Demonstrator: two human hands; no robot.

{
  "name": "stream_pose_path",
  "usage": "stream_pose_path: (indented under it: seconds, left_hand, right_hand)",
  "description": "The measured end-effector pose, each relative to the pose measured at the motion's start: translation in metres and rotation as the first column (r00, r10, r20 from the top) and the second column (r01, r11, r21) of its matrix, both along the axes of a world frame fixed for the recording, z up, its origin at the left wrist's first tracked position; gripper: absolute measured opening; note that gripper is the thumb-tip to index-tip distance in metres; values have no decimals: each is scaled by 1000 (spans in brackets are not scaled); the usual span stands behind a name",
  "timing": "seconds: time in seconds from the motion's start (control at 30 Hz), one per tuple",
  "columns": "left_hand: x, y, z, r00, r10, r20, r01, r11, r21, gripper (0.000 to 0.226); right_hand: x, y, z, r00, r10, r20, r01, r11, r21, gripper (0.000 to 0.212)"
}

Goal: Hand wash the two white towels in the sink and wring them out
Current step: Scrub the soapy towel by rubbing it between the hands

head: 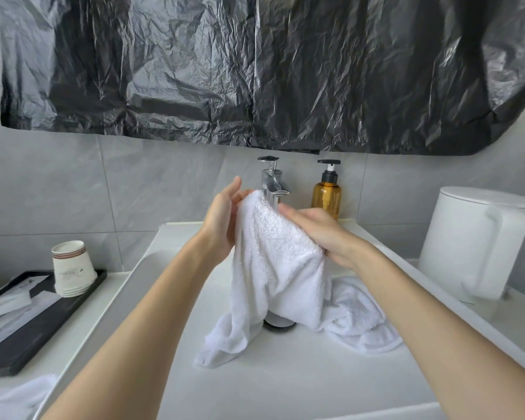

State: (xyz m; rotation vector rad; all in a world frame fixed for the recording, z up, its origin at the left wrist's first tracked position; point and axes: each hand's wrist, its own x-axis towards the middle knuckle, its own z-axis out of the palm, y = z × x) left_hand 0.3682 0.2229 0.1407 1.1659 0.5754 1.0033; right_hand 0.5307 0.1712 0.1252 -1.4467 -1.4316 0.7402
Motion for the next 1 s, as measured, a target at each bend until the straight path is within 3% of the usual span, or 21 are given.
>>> stream_pose_path:
  seconds: [0.13, 0.23, 0.33, 0.43, 0.5, 0.57, 0.63, 0.77, 0.87, 0.93, 1.0]
  left_hand:
    - [5, 7, -16, 944, 72, -323, -6, 980, 200, 55]
    - [13, 7, -31, 831, -6, -556, 203, 934, 293, 67]
    - [15, 3, -43, 735, -90, -673, 341, 906, 251, 80]
    - [16, 5, -51, 767, -137, -627, 349, 908, 229, 49]
    - [18, 6, -49, 866, -176, -469, 309, 924, 224, 27]
    - [19, 8, -42, 957, -155, -245, 199, 966, 164, 24]
    - [15, 14, -38, 993, -43, -114, 60, 987, 149, 24]
    - [12, 22, -37, 964, 263, -36, -259, 962, 83, 20]
    - [13, 26, -39, 867, 494, -70, -491, 869, 57, 39]
    - [12, 25, -37, 845, 527, -92, -522, 850, 73, 24]
    - [14, 20, -35, 889, 443, -116, -442, 896, 36, 16]
  right_hand:
    - [19, -1, 11, 961, -51, -272, 113, 970, 217, 41]
    - [27, -2, 19, 910, -133, -393, 260, 922, 288, 36]
    - [40, -3, 25, 765, -241, -597, 461, 852, 248, 36]
    - [53, -1, 25, 654, -314, -689, 586, 785, 199, 38]
    - [56, 3, 22, 635, -370, -678, 634, 751, 184, 39]
    - [58, 5, 18, 631, -440, -639, 675, 718, 173, 43]
    - [59, 7, 15, 683, -522, -510, 685, 701, 199, 49]
    - [49, 6, 8, 808, -589, -6, 566, 772, 289, 54]
    - [35, 4, 1, 769, -574, 281, 466, 805, 368, 53]
    - [29, 3, 1, 807, -545, 227, 441, 812, 382, 52]
    - [21, 6, 2, 881, -472, 7, 444, 833, 330, 49]
